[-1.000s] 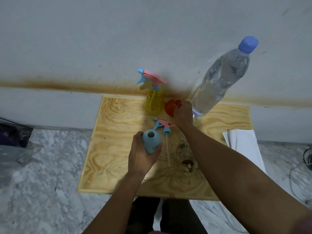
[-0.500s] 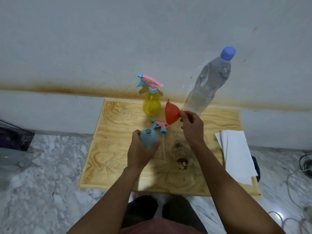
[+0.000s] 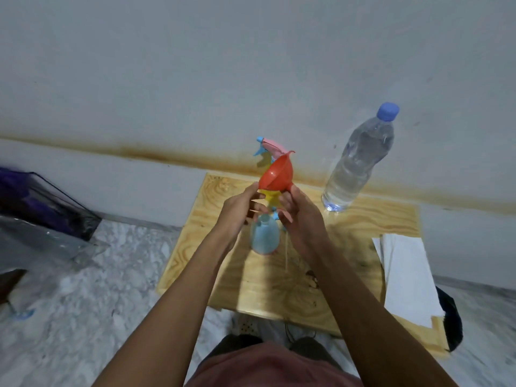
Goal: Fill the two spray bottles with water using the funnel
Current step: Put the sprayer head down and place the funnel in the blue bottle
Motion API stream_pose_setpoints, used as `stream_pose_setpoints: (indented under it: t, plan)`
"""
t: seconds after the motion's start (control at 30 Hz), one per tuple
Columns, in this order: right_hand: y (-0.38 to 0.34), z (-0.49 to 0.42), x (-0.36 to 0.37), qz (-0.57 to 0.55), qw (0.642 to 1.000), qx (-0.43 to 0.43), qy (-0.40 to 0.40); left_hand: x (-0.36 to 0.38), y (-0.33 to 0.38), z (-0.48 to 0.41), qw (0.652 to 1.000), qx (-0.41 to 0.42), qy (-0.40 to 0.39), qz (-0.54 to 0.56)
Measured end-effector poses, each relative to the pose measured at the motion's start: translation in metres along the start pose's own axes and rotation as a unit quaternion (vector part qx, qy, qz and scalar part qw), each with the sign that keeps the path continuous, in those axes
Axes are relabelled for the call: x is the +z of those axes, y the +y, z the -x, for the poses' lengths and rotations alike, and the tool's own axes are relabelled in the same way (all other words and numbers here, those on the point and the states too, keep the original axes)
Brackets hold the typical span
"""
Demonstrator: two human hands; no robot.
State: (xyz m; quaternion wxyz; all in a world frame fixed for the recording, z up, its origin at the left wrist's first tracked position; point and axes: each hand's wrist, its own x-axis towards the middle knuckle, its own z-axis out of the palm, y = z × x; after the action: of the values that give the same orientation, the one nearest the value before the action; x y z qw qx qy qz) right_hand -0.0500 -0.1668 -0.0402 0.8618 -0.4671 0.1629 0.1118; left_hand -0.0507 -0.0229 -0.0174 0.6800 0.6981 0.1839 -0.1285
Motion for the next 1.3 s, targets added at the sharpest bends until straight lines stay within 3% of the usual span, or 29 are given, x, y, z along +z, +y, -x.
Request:
stream_pose_setpoints:
  t: [0.1, 0.2, 0.33, 0.43, 0.53, 0.87, 1.3]
  plan:
    - [0.007, 0.001, 0.003, 0.056, 0.998, -0.035, -0.022, -0.009, 0.011, 0.001, 0.990, -0.065, -0.058, 0.113]
    - [0.003, 0.006, 0.003, 0.175, 0.983, -0.051, -0.028, -0.013, 0.014, -0.001, 0.988, -0.072, -0.009, 0.133]
    - [-0.021, 0.010, -0.002, 0.245, 0.967, -0.066, -0.002, -0.023, 0.013, -0.001, 0.995, 0.003, 0.072, -0.072]
    - [-0.033, 0.008, -0.002, 0.298, 0.951, -0.081, -0.025, -0.023, 0.013, -0.001, 0.963, 0.058, 0.102, -0.244]
    - [-0.033, 0.006, 0.000, 0.353, 0.931, -0.095, -0.015, -0.016, 0.012, -0.004, 0.938, 0.076, 0.102, -0.321]
    - [-0.017, -0.003, -0.002, 0.340, 0.933, -0.115, 0.036, -0.008, 0.001, -0.010, 0.938, 0.103, 0.139, -0.300]
    - [0.001, -0.015, -0.012, 0.397, 0.907, -0.117, 0.085, -0.008, -0.016, -0.016, 0.950, 0.058, 0.115, -0.284]
